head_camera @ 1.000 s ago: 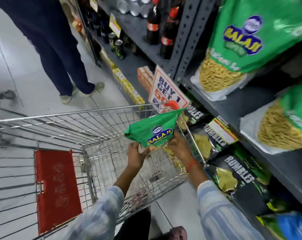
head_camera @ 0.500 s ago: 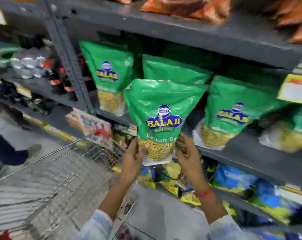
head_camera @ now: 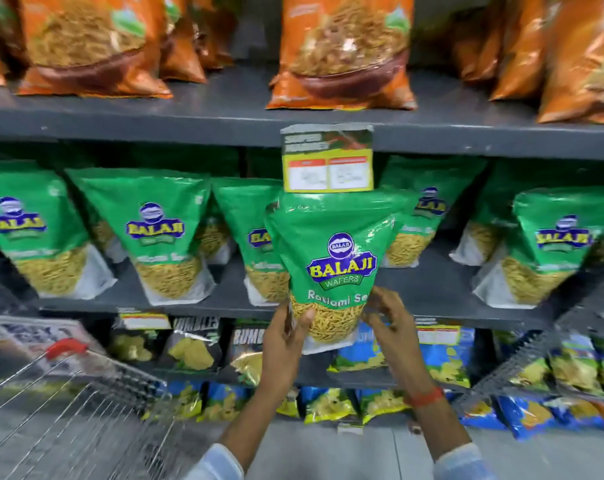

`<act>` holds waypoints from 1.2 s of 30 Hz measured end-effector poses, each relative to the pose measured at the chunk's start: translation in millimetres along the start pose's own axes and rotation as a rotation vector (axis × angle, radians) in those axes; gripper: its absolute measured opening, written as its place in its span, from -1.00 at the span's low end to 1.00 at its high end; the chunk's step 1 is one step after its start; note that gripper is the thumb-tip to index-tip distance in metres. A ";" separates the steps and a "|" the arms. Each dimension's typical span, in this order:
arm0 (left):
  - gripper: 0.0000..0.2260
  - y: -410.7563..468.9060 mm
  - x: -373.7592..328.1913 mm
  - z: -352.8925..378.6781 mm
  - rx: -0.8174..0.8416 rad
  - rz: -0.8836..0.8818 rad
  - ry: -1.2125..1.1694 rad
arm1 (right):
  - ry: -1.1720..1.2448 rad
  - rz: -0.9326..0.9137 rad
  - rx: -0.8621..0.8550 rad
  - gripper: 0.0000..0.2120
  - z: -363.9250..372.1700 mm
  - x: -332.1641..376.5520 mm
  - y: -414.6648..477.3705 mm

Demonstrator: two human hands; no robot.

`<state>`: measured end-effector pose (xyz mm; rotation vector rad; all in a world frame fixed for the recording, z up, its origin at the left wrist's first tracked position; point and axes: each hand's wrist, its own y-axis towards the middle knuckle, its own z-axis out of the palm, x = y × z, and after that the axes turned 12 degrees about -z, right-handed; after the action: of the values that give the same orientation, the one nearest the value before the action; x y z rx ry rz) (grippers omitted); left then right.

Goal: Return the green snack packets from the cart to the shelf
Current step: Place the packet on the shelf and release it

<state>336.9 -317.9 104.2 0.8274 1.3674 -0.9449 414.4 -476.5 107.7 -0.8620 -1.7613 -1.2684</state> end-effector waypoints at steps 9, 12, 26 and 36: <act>-0.76 61.3 3.2 111.3 0.189 0.009 0.117 | 0.036 0.038 -0.191 -0.60 -92.4 -46.4 34.7; -0.74 78.6 9.0 129.4 0.217 -0.032 0.125 | 0.065 0.057 -0.251 -0.67 -101.1 -60.0 49.0; -0.39 101.8 28.5 129.1 0.219 -0.012 0.243 | 0.107 0.108 -0.428 -0.68 -89.8 -71.7 54.6; -0.31 75.4 9.8 171.4 -0.120 0.739 0.700 | -0.317 -0.154 -0.705 -0.74 -92.9 -56.9 53.1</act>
<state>476.4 -443.0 99.0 1.5094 1.4866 0.0240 505.5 -555.8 98.1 -1.3980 -1.6396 -1.9993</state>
